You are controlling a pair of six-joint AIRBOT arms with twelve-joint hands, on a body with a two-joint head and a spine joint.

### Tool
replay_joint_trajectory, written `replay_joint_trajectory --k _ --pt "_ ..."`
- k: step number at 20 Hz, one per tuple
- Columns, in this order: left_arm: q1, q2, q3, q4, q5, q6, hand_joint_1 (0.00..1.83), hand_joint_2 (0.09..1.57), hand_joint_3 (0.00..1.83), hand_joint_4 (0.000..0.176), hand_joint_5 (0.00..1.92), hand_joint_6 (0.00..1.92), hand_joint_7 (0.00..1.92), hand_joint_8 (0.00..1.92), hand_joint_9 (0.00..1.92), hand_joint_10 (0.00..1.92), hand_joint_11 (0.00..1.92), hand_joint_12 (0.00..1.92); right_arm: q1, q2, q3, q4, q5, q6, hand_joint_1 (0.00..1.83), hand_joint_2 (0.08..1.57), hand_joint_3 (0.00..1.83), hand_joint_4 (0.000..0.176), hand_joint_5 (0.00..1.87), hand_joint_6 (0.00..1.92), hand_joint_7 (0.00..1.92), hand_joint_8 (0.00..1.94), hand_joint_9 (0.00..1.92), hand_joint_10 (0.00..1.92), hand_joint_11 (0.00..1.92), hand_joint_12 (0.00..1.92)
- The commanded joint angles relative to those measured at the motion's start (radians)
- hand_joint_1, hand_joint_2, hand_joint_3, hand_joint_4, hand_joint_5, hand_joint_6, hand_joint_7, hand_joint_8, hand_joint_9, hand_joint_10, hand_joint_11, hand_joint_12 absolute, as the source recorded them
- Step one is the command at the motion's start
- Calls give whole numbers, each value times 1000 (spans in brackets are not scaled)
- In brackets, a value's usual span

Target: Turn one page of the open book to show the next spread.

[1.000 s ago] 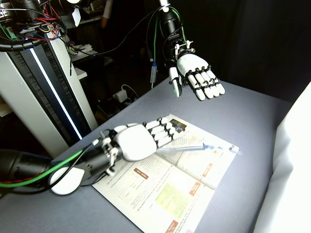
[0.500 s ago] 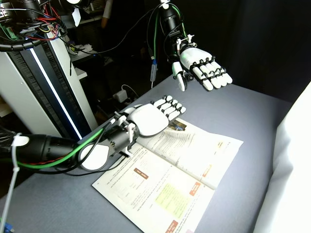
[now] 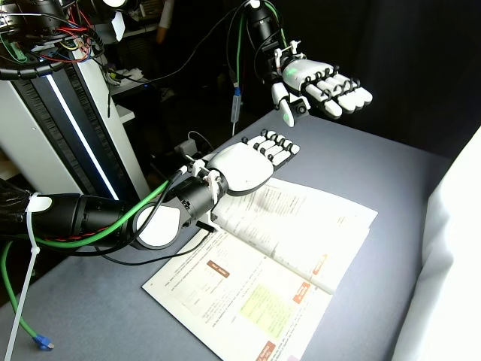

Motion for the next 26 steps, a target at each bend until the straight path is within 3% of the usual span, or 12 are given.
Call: replay_joint_trajectory --k 1,4,5,7,9,10,12,13,14,15,25,26 --pt "4 11 -1 -48 -139 4 0 1490 0 0 5 2 0 0 0 0 24 19 16 3 -6 65 101 2 545 1359 0 0 404 575 620 6 346 870 98 1668" --pt "50 13 -7 -87 -170 4 0 1551 0 20 185 8 32 25 19 0 2 203 18 1 -11 91 103 -37 338 1375 6 0 103 589 259 0 31 661 3 1434" --pt "62 13 -9 -93 -178 4 0 1554 0 9 211 16 80 5 18 16 0 187 21 2 -18 107 106 -61 36 1408 2 0 11 61 20 0 0 77 0 200" --pt "68 12 -10 -93 -180 4 127 1568 39 26 198 9 34 0 3 2 0 37 29 14 -39 149 116 -124 6 1381 0 0 1 11 3 0 0 15 0 39" --pt "68 10 -9 -87 -178 4 420 1571 48 65 203 26 68 10 54 42 0 567 33 28 -52 197 141 -168 20 1385 0 0 0 0 0 0 0 0 0 1" --pt "68 9 -9 -84 -176 3 75 1388 0 0 19 4 3 0 4 4 0 93 35 37 -57 218 160 -177 49 1402 4 0 30 11 0 0 14 5 8 4" --pt "68 7 -9 -80 -170 2 14 1209 0 0 3 0 0 0 0 0 0 18 35 53 -66 233 177 -185 9 1396 1 0 5 1 0 0 2 0 1 0" --pt "68 6 -9 -80 -168 0 2 1335 0 0 101 13 101 11 124 16 0 705 34 58 -70 235 180 -186 1 1376 0 5 0 0 0 0 0 0 0 0" --pt "68 3 -9 -78 -167 -2 2 1335 0 0 101 13 101 11 124 16 0 705 33 73 -79 235 181 -186 1 1376 0 5 0 0 0 0 0 0 0 0" --pt "68 2 -10 -74 -166 -4 179 1392 0 0 19 2 19 1 24 2 0 140 26 94 -91 237 181 -186 0 1391 0 0 0 0 0 0 0 0 0 0" --pt "68 -22 -8 -69 -158 -17 47 1406 0 27 0 0 0 0 0 0 0 0 -22 271 -140 389 174 -210 104 1339 0 7 0 0 0 0 0 0 0 0" --pt "68 -26 -6 -67 -157 -17 9 1402 0 37 0 0 0 0 0 0 0 0 -30 295 -142 412 171 -219 20 1316 0 104 0 0 0 0 0 0 0 0"
